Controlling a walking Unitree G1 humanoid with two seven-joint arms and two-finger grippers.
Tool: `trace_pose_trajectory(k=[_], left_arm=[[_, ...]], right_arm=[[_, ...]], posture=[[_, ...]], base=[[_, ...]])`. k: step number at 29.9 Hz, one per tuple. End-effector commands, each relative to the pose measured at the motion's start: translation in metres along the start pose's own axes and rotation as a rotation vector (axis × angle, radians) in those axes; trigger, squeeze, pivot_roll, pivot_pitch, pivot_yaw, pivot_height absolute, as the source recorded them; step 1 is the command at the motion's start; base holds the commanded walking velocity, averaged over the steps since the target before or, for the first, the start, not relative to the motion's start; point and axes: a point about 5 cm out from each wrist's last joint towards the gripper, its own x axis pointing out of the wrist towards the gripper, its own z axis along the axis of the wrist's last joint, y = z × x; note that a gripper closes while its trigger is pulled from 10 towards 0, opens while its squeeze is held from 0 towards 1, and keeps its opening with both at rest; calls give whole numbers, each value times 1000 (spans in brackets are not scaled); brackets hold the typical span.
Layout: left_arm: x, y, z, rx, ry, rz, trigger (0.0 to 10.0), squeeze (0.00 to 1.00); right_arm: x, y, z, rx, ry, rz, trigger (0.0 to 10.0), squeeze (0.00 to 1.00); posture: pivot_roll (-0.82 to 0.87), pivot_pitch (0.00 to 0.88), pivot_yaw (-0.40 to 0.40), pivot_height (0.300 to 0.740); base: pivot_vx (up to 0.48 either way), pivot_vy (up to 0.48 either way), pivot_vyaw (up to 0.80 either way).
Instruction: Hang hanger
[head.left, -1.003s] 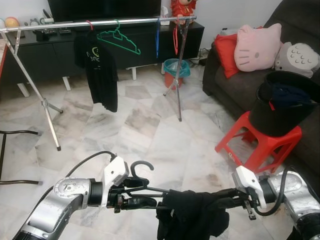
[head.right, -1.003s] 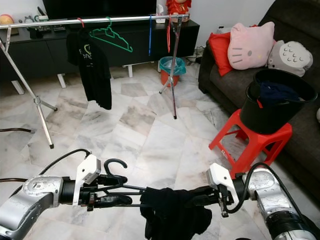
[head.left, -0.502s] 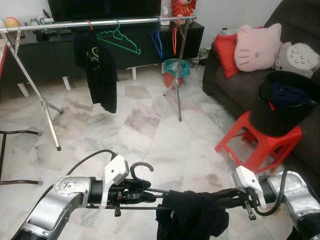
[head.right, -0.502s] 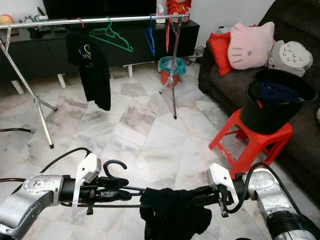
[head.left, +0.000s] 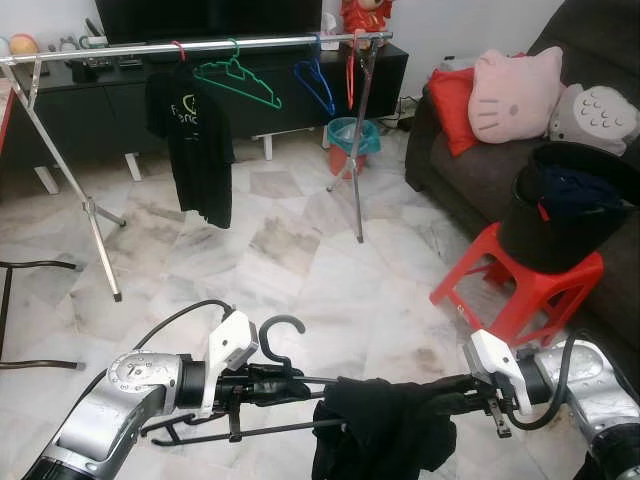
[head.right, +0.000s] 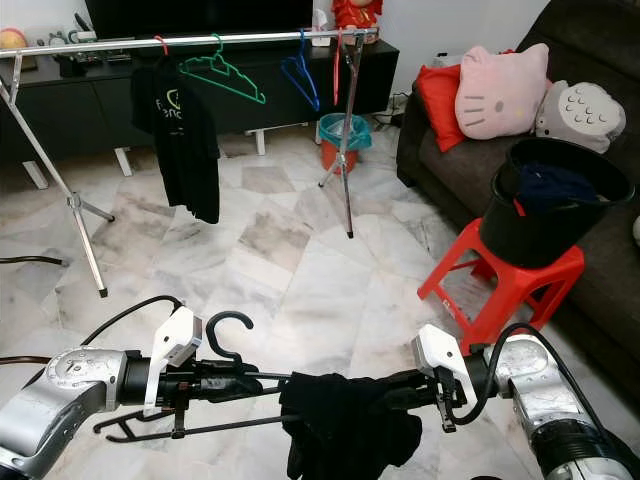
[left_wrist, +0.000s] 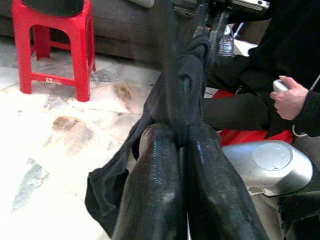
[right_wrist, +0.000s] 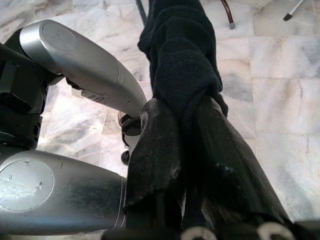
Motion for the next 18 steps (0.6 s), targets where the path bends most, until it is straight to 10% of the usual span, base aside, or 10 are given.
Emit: trace_pose_trajectory(k=[1,10,12,13,14,18], left_arm=[[-1,2,0,0,12,9,0,0],[3,2,3,20,-1,0,0,0],[4,2,4,25,-8,-3,0,0],[5,2,5,29,-15,-6,0,0],[6,2,5,30,-22,-10,0,0],[12,1,6,33,-45,-23,0,0]], right_arm=[[1,-4,9,-42,-17,9,10000,0],[4,-2,9,-47,-17,25,10000,0],[4,-2,10,-50,-16,28,10000,639],[4,-2,11,-52,-14,33,10000,659],[5,-2,11,-53,-13,36,10000,890],[5,-1,12,-64,-9,43,10000,949]], posture=[[-27,0,-39,740],[-29,0,-37,740],[-29,0,-38,740],[-31,0,-39,740],[-31,0,-40,740],[-35,0,-43,740]], base=[[0,0,0],[0,0,0],[0,0,0],[0,0,0],[0,0,0],[0,0,0]])
